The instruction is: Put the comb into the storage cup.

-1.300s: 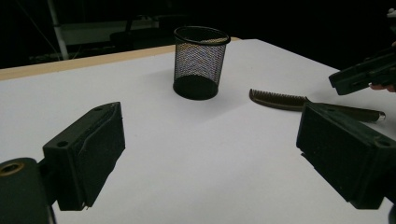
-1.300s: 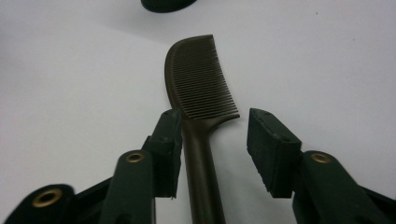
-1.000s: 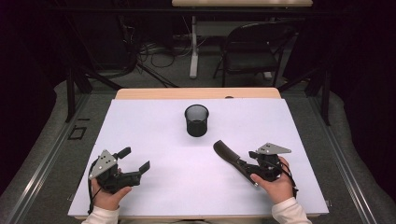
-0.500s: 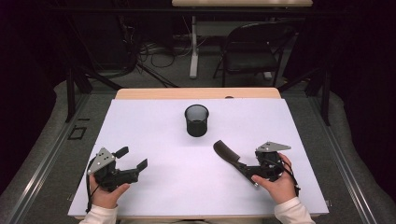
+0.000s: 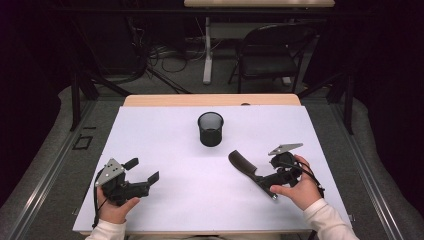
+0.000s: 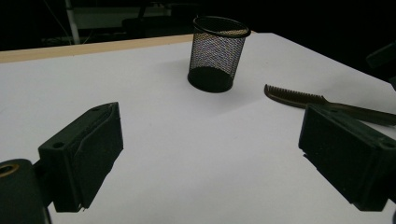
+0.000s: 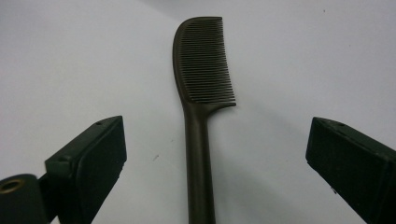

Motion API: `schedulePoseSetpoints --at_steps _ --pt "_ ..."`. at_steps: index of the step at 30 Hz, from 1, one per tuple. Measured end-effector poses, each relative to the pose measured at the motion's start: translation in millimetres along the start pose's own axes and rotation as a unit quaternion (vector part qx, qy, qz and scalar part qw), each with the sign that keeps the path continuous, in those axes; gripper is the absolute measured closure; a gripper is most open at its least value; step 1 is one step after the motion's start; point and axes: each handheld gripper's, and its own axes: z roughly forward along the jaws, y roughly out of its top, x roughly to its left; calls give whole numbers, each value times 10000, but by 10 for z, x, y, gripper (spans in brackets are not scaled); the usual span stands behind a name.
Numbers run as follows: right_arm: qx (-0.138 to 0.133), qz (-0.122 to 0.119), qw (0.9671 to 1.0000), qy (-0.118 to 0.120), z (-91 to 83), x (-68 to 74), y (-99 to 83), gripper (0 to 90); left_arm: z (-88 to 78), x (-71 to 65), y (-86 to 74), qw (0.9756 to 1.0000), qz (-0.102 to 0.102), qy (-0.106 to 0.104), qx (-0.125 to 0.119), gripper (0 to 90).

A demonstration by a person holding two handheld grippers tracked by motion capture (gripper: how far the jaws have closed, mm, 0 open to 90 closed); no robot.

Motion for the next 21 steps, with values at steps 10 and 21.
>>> schedulePoseSetpoints --at_steps 10,21 --pt "404 -76 9991 -34 -8 -28 118 78 8 8 -13 10000 -46 42 45 66" --pt "789 -344 9962 -101 63 -9 201 119 17 1 -18 10000 -29 30 65 66"
